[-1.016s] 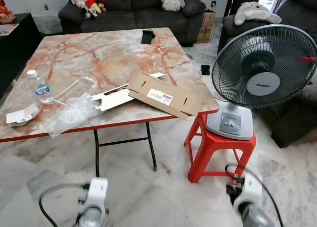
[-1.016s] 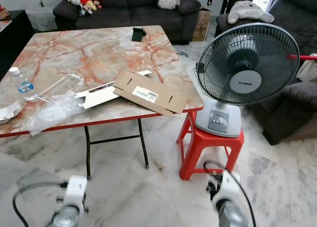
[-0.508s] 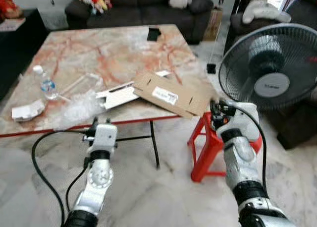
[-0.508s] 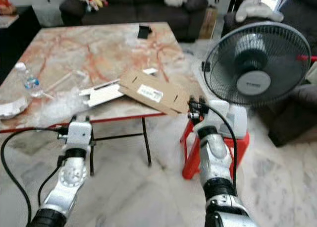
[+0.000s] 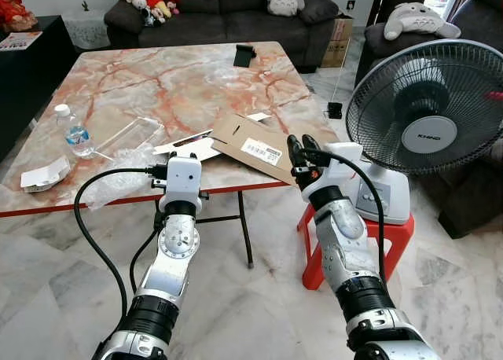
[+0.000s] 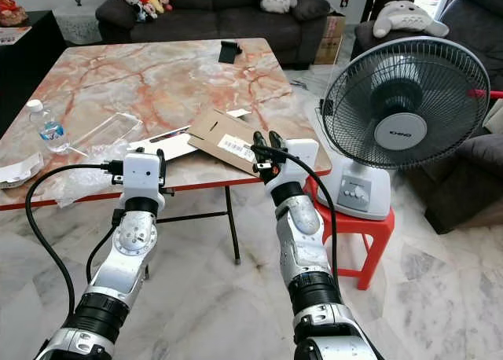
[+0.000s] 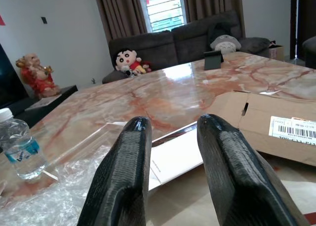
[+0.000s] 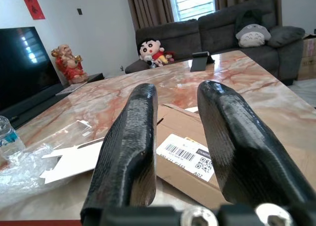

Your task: Picking trash to rubbish bin

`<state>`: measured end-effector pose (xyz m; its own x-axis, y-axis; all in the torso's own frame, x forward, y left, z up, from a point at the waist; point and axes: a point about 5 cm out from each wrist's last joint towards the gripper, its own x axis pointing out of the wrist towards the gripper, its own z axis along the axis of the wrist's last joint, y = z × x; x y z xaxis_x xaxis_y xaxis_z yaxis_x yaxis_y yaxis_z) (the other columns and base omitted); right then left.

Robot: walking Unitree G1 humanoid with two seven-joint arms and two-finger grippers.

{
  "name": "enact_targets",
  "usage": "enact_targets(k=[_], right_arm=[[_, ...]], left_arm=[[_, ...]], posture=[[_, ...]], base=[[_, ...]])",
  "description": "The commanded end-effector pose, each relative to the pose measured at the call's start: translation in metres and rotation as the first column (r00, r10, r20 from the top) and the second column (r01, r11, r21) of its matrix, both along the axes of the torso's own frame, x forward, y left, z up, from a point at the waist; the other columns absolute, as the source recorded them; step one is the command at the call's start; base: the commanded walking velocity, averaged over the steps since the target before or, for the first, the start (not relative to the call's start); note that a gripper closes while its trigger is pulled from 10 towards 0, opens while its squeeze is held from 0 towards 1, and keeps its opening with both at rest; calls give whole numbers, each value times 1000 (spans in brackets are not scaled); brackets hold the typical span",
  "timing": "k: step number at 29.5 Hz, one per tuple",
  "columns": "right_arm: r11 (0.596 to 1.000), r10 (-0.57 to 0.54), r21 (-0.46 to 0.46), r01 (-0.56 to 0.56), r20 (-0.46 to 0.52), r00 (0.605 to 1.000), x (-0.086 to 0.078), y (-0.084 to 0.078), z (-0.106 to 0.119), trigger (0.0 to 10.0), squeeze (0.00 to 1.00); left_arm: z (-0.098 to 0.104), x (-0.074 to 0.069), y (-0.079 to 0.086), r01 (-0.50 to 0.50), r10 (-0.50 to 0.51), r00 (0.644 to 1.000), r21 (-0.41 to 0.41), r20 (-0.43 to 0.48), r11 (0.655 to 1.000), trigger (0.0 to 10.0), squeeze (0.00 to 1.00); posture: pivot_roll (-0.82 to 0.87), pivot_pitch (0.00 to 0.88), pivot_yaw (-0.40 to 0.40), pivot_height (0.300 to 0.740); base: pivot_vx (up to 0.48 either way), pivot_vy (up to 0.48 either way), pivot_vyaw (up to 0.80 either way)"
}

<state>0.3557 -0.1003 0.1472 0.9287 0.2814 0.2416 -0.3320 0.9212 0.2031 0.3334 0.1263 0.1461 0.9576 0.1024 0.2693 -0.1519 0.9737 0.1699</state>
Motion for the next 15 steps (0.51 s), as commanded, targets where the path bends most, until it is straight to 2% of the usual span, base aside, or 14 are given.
enact_targets(k=[1,10,15], right_arm=[[1000,3,-9,-3,10,1000,4,3,9,10000,0],[1000,14,-8,-14,-14,1000,6,5,9,10000,0],[999,29,34,-29,7,1000,5,10,15,10000,0]], left_arm=[[6,1,-2,7,-7,1000,-28,14,1000,10000,0],[6,-1,0,15,-15,1000,-27,8,1000,10000,0],[3,1,-1,30,-31,999,-16,-17,999,10000,0]], posture=[[-22,0,-23,740],[-13,1,-24,740],[-11,2,-22,740]], base=[[0,0,0],[0,0,0],[0,0,0]])
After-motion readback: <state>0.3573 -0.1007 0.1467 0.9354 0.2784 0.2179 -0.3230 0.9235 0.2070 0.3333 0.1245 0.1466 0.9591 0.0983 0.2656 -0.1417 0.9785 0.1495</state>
